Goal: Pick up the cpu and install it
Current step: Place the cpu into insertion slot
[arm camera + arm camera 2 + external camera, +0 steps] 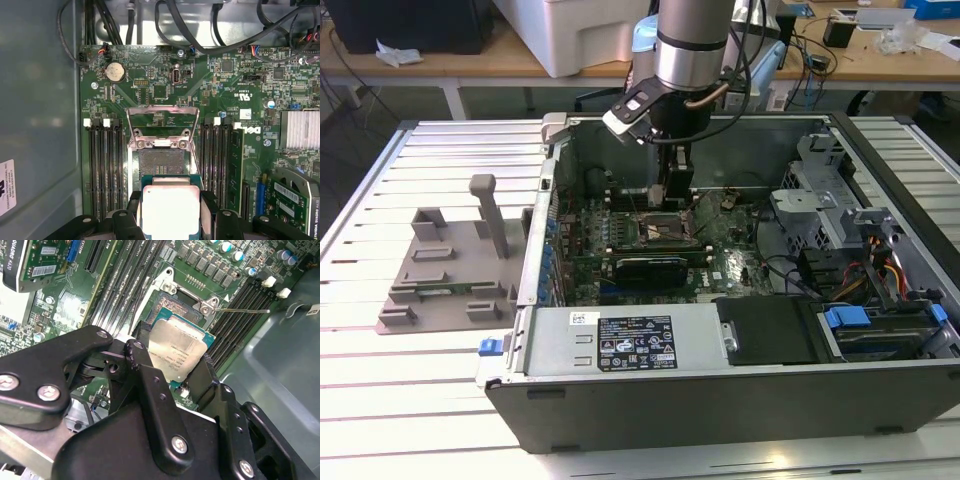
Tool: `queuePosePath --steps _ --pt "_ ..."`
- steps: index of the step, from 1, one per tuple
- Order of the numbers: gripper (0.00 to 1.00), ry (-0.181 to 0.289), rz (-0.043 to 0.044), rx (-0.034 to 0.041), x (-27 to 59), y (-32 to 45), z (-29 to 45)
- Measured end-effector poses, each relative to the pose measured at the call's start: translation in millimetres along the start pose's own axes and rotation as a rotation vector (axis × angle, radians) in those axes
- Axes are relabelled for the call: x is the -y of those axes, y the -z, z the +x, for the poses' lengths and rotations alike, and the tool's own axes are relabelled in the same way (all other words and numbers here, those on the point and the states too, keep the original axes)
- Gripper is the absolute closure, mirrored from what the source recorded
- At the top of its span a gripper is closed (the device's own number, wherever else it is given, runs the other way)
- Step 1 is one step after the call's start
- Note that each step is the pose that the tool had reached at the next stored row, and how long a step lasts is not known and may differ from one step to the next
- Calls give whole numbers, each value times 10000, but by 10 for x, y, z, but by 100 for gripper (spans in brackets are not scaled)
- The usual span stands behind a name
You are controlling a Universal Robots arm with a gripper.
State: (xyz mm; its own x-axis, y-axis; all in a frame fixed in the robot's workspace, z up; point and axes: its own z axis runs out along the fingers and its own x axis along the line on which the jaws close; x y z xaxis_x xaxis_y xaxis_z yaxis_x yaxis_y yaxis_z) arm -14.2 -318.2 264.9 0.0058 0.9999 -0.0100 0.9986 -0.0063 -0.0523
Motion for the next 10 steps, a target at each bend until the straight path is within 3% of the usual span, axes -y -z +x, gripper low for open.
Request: queuePosePath --steps 10 --pt "45 -81 1 -3 -1 -30 0"
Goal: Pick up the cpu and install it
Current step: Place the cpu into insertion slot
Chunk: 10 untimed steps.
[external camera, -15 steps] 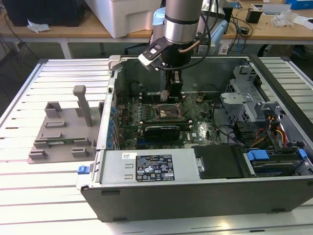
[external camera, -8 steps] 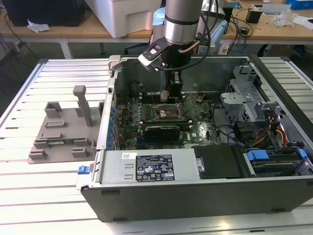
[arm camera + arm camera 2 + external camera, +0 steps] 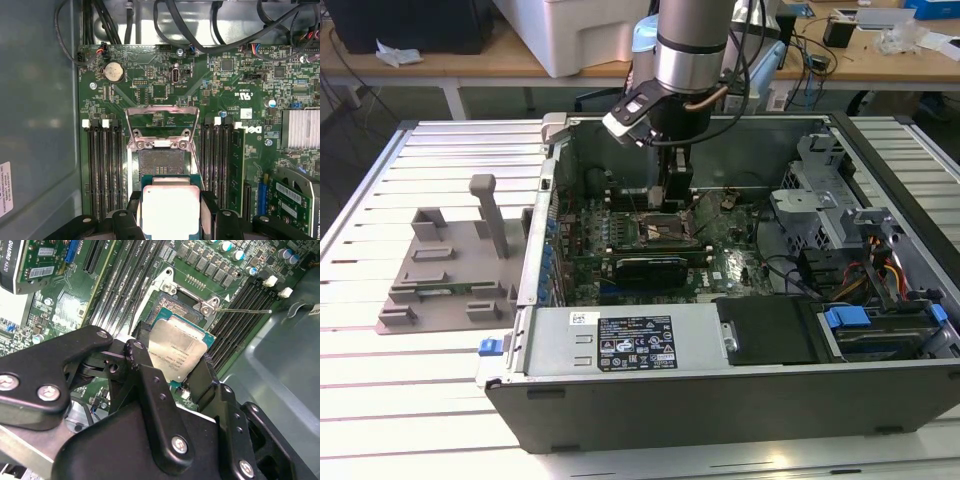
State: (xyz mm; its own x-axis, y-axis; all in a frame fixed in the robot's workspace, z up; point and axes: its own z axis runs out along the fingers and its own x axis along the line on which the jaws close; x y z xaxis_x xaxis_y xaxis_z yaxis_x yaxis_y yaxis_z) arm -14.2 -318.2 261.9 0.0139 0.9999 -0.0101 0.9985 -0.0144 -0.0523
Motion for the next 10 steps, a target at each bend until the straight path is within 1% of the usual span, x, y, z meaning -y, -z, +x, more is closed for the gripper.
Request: queuePosePath --steps 10 --pt "45 -45 1 -3 -1 -19 0"
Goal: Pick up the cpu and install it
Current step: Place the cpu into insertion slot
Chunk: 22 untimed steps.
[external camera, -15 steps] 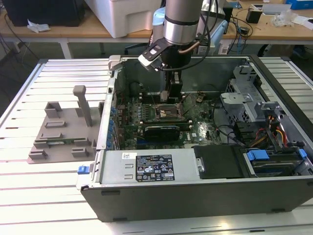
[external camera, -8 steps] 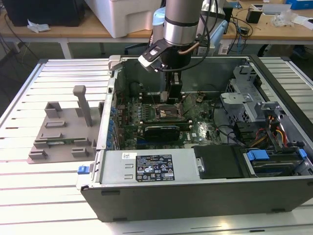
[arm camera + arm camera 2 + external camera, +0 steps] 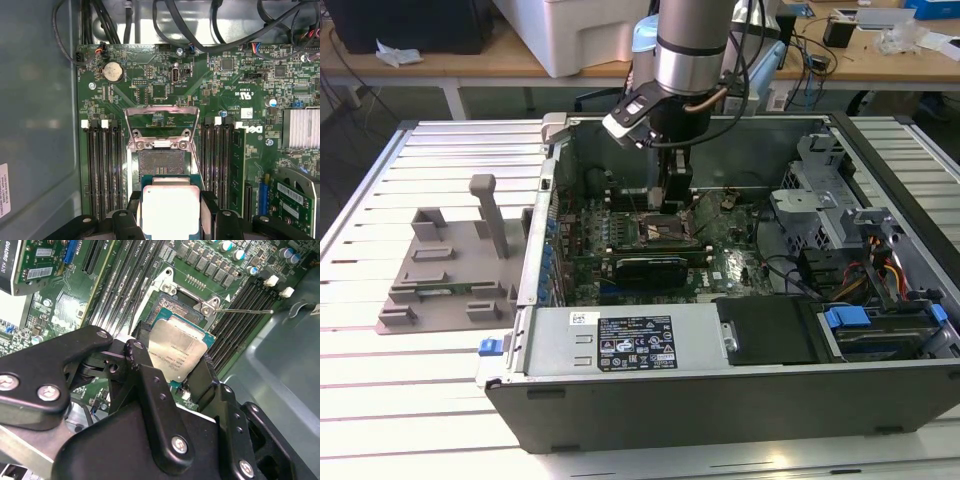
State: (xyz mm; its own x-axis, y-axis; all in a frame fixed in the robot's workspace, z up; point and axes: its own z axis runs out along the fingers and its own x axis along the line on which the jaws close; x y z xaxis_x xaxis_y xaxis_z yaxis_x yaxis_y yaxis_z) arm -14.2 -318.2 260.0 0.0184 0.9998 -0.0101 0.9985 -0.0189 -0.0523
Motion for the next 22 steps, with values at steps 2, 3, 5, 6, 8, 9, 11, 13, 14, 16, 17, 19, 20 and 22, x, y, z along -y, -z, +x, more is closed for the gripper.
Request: queuePosePath --steps 2,3,5,6,8,9,11,13,14,16,17,19,20,22 --pt "45 -11 0 -1 0 -4 0" --pt "45 -15 0 -1 0 -5 0" --pt "45 -24 0 -2 0 -8 0" --pt "45 -30 -1 -3 -1 -11 0" --pt "45 -43 0 -3 -1 -17 0" --pt "45 -46 0 -3 -1 -19 0" --pt "45 -53 0 -4 -1 -23 0" --pt "45 -64 0 -3 -2 -28 0" --pt "45 -71 0 -4 -2 -31 0" --pt "45 -78 0 -5 -2 -35 0" --pt "45 -89 0 -5 -2 -41 0" --pt "45 -98 1 -5 -2 -45 0" --pt "45 -101 1 -5 -2 -46 1" --pt "45 -110 1 -6 -2 -50 0"
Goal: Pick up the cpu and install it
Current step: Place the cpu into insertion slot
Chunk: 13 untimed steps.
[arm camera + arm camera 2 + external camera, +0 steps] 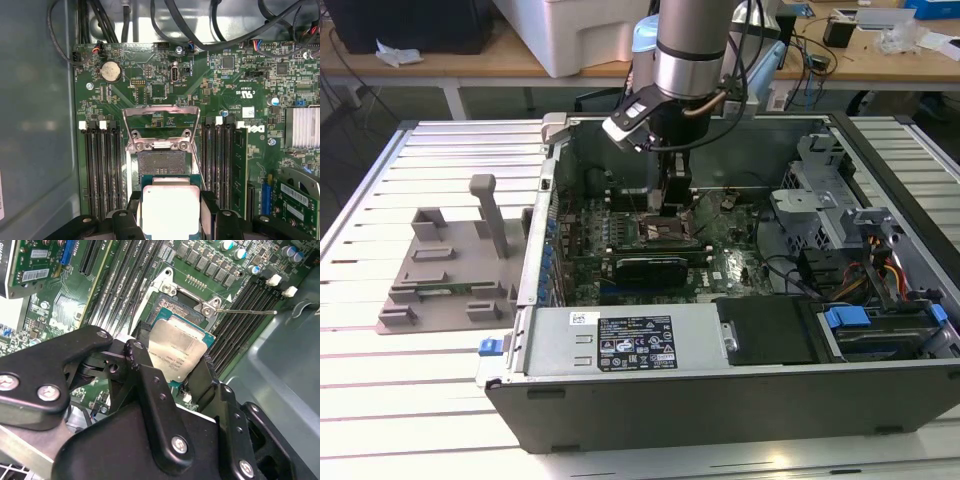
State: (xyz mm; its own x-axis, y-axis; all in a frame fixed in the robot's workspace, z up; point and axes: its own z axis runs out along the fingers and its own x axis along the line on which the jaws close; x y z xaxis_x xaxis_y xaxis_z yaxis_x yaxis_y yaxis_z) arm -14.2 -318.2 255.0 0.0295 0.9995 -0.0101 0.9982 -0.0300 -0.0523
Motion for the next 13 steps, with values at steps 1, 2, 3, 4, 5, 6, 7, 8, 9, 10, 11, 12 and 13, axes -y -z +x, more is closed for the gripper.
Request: queuePosePath --steps 1,2,3,4,5,6,7,8,9,10,11,12,13 --pt "45 -3 0 -1 0 -2 0" --pt "45 -10 0 -2 0 -7 0" --pt "45 -15 -1 -3 -1 -11 0" --pt "45 -18 -1 -2 -1 -15 1" --pt "45 -22 0 -1 -1 -19 0" --pt "45 -25 0 -2 -1 -22 0" --pt "45 -28 0 -1 -1 -25 0" --pt "45 -30 0 -1 -2 -28 0" --pt "45 -33 0 -1 -2 -31 0" --pt "45 -35 0 -1 -2 -34 0" --pt "45 -40 1 -1 -2 -37 0" --pt "45 -42 1 -2 -2 -39 0" --pt "45 -45 0 -2 -2 -42 1"
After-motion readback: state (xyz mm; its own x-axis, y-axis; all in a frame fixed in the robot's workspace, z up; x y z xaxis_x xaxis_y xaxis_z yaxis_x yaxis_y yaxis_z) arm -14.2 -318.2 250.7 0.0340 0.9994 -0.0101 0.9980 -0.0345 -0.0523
